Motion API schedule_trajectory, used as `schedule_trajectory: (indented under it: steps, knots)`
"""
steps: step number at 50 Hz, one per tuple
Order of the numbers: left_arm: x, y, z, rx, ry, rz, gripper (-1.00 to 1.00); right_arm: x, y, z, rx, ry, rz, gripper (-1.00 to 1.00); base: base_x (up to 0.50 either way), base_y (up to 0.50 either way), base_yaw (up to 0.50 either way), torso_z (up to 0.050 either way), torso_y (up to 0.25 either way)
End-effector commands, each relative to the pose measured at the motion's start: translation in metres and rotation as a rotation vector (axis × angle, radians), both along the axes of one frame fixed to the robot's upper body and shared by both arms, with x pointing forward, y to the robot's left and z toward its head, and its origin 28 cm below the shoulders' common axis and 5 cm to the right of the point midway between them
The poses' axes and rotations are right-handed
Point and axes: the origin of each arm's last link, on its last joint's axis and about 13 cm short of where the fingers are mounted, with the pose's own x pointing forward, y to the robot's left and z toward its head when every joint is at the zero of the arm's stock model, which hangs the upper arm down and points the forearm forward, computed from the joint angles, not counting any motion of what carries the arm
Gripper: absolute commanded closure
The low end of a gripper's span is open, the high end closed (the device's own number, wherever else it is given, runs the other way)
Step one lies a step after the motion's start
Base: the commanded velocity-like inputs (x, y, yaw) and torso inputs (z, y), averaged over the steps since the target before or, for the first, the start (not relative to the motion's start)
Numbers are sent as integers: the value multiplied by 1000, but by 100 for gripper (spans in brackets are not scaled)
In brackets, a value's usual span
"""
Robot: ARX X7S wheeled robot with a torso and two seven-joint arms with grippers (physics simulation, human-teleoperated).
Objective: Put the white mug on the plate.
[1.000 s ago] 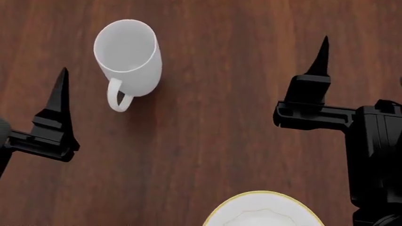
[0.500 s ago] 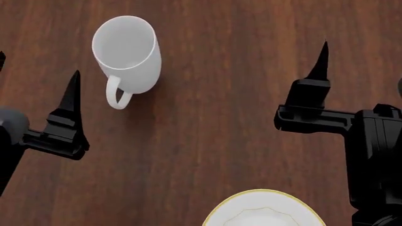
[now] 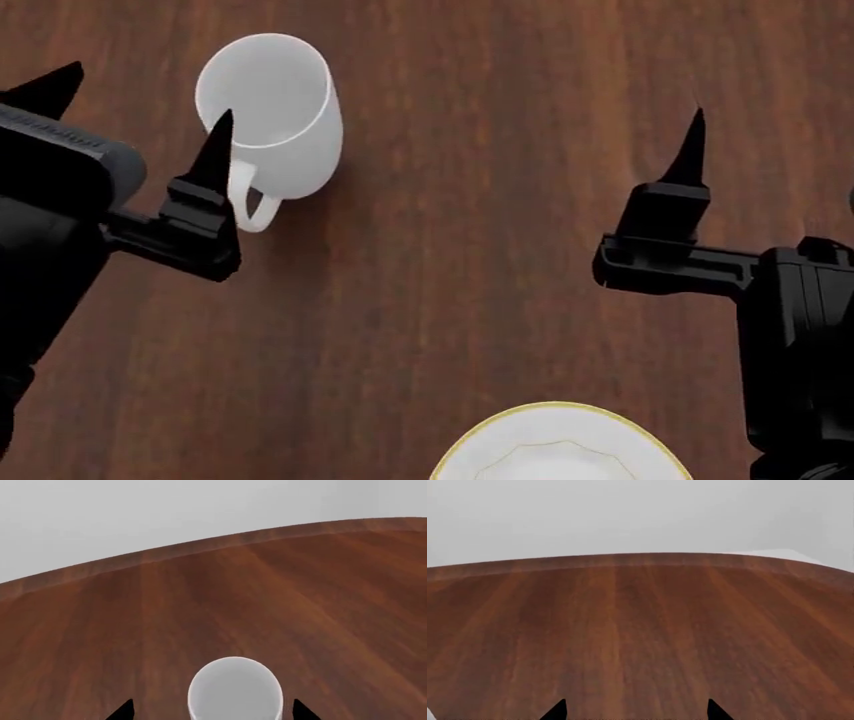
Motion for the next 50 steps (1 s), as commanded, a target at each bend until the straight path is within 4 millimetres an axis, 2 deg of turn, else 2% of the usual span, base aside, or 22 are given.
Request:
schedule_trajectory:
  steps: [1, 18, 50]
  knots:
    - [14, -7, 2, 28, 101, -23, -100, 1, -1, -2, 5, 5, -2, -100, 0, 0, 0, 0, 0]
    - [23, -12, -6, 44, 162, -20, -100, 2, -2, -3, 10, 9, -6, -100, 0, 0, 0, 0, 0]
    - [40, -8, -27, 0, 258, 36, -100, 5, -4, -10, 23, 26, -6, -100, 0, 0, 0, 0, 0]
